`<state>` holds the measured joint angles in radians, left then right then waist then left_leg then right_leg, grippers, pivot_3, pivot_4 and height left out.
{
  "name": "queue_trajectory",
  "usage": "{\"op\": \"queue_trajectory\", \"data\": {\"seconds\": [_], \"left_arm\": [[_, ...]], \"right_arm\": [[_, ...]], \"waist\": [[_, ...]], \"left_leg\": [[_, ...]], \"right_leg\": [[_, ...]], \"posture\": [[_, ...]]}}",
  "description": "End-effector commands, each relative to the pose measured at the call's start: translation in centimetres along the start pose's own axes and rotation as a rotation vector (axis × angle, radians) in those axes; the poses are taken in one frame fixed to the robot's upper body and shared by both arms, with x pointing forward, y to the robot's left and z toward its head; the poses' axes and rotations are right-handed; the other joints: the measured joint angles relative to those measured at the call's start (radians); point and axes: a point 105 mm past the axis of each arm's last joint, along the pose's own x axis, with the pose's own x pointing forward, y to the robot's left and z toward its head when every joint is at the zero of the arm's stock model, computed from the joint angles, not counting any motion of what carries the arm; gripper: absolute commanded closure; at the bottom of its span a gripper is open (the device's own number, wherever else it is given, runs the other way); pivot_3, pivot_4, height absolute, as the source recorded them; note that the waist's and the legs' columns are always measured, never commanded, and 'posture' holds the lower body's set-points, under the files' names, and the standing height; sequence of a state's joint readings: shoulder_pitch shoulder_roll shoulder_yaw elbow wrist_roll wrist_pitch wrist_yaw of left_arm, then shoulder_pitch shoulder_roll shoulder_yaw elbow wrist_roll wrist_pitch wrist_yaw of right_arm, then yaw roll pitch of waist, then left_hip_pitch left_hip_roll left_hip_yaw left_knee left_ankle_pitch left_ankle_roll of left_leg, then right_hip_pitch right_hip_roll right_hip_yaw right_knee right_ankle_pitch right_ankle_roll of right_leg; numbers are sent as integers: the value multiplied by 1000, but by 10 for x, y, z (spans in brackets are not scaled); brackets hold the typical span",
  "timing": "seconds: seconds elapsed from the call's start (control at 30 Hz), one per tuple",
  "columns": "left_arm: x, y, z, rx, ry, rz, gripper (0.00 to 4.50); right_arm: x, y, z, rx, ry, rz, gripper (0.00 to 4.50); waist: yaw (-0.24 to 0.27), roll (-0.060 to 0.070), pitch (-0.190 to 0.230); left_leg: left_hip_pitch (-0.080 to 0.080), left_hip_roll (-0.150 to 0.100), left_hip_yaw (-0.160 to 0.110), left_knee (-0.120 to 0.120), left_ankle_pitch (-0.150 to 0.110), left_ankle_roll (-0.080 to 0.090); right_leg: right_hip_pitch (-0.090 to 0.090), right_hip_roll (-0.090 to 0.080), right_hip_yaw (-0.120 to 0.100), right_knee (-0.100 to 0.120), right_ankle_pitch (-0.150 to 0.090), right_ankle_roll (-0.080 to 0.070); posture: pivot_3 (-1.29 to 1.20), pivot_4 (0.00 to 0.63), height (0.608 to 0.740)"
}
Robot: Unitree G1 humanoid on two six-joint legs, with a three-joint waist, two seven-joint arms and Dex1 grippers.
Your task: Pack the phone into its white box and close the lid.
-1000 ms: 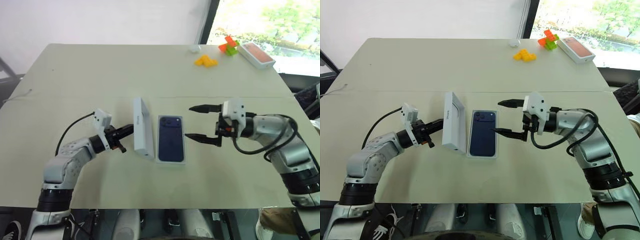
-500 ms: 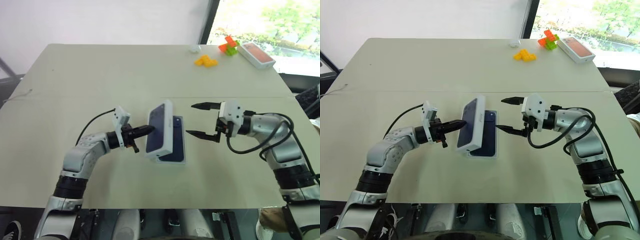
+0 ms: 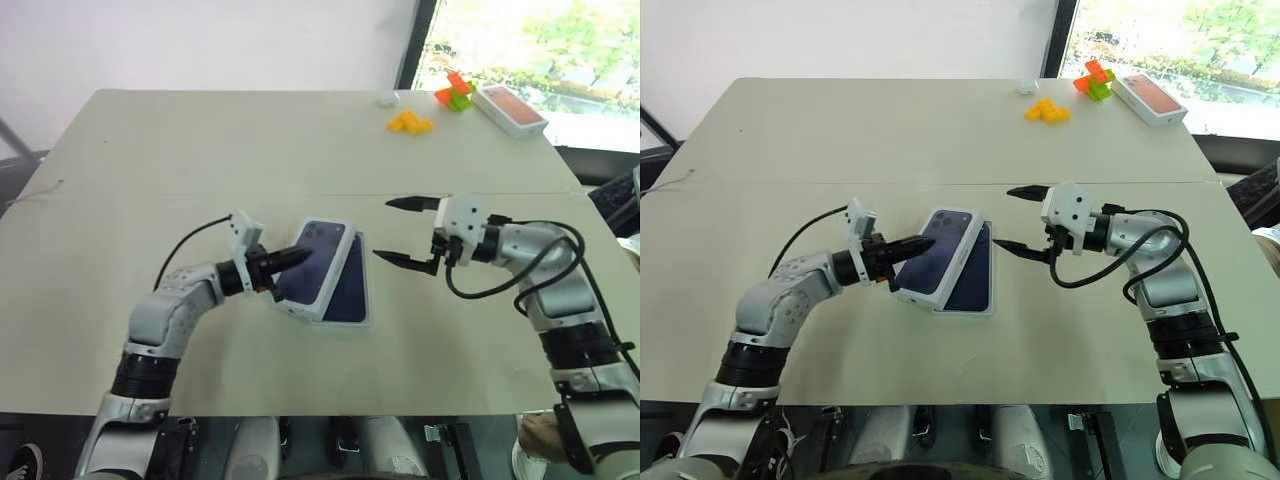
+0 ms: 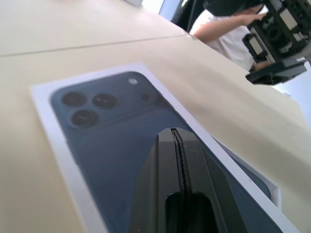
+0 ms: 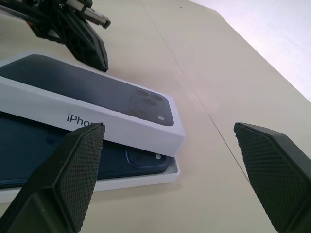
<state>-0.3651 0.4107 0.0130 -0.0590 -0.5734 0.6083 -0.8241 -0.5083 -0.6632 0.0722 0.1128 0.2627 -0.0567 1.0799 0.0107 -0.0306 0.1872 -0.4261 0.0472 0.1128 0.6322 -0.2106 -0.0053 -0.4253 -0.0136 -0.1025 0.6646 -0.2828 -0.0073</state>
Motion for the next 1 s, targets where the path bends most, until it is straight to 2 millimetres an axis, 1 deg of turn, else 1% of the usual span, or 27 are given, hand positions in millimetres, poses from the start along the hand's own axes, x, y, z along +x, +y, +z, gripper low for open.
{"op": "queue_trajectory", "data": {"seconds": [0.03, 0.1, 0.17, 0.23, 0.3, 0.37, 0.4, 0.43, 0.53, 0.63, 0.67, 0.8, 1.0], "left_arm": [[-13, 8, 14, 54, -30, 59, 4500], [-19, 14, 17, 70, -30, 94, 4500], [-27, 26, 18, 77, -16, 154, 4500], [-37, 39, 14, 100, 21, 208, 4500], [-42, 52, 6, 117, 64, 270, 4500], [-44, 60, -2, 103, 92, 292, 4500], [-45, 61, -7, 95, 110, 294, 4500], [-45, 62, -13, 98, 135, 291, 4500], [-35, 57, -26, 73, 177, 255, 4500], [-19, 43, -32, 28, 193, 183, 4500], [-14, 41, -35, 26, 206, 171, 4500], [-3, 31, -43, -23, 253, 118, 4500], [10, 15, -49, -52, 308, 27, 4500]], "right_arm": [[3, -3, 11, -43, -33, -9, 40], [4, -2, 9, -42, -23, -3, 40], [6, 0, 9, -45, -17, 5, 40], [11, 7, 7, -36, 2, 31, 40], [16, 9, 4, -15, 28, 31, 40], [19, 13, 6, 85, 10, 57, 539], [20, 16, 7, 100, 7, 72, 792], [21, 19, 7, 89, 14, 80, 1206], [25, 25, 4, 71, 39, 77, 2735], [27, 31, -1, 61, 69, 81, 4271], [27, 33, -4, 51, 82, 84, 4394], [28, 40, -10, 19, 119, 93, 4394], [31, 38, -12, -3, 138, 76, 4394]], "waist": [[0, 0, 0], [1, 0, 0], [1, 0, 0], [1, 0, 0], [0, 0, 0], [0, 0, 0], [0, 0, 0], [1, 0, 0], [3, 0, 0], [5, 0, 0], [4, 0, 0], [3, 0, -1], [2, 1, -1]], "left_leg": [[0, 0, 0, 0, 0, 0], [0, 0, 0, 0, 0, 0], [0, 0, 0, 1, 0, 0], [0, 0, 0, 1, 0, 0], [0, 0, 0, 1, 0, 0], [0, 0, 0, 1, 0, 0], [0, 0, 0, 1, 0, 0], [0, 0, 0, 1, 0, 0], [0, 0, 0, 1, 0, 0], [0, 0, 0, 1, 0, 0], [0, 0, 0, 2, 0, 0], [1, -1, 0, 3, 0, 0], [1, 0, 0, 3, 0, 0]], "right_leg": [[0, 0, 0, 0, 0, 0], [0, 0, 0, 0, 0, 0], [0, 0, 0, 0, 0, 0], [0, 0, 0, 0, 0, 0], [0, 0, 0, 0, 0, 0], [0, 0, 0, 1, 0, 0], [0, 0, 0, 1, 0, -1], [0, 0, 0, 1, 0, -1], [0, -1, 0, 1, 0, -1], [1, -1, 0, 1, 0, -1], [1, -1, 0, 1, 0, -1], [2, -2, 0, 1, 0, -1], [2, -1, 0, 2, 0, -1]], "posture": [[0, 150, 737], [0, 150, 737], [0, 150, 737], [0, 150, 737], [0, 150, 737], [0, 150, 737], [0, 150, 737], [0, 150, 737], [0, 150, 737], [0, 150, 737], [0, 150, 737], [0, 150, 737], [0, 150, 737]]}}
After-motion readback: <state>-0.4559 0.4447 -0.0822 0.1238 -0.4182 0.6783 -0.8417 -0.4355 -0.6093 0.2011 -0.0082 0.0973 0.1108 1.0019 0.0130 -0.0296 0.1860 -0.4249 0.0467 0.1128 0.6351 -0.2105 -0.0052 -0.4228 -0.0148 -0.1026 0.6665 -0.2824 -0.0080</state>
